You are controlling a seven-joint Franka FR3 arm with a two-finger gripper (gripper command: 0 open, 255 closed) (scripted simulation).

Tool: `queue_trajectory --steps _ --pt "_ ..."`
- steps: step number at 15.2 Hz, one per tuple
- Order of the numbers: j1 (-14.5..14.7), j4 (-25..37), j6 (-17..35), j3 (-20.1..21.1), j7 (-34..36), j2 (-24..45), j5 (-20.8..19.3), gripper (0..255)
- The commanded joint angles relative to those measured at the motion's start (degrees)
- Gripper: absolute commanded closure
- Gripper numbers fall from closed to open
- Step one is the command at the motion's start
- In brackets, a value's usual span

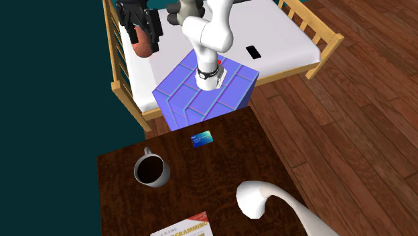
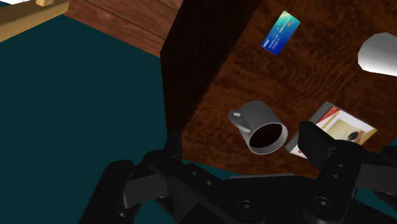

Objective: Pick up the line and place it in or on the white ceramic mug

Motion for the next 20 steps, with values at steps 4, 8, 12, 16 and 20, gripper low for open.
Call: queue_trajectory --steps 4,8,12,16,20 --pt "-0.46 -3.72 2.15 3.59 5.32 0.31 1.33 0" --pt "-0.73 -7.80 5.16 8.42 12.43 1.72 3.47 0" --pt "-0.72 -10.86 8.43 13.31 19.54 4.39 5.89 0" --pt "-0.61 -12.86 12.04 18.21 26.64 8.40 8.41 0" --pt "-0.58 -13.79 16.03 23.08 33.72 13.78 10.73 0"
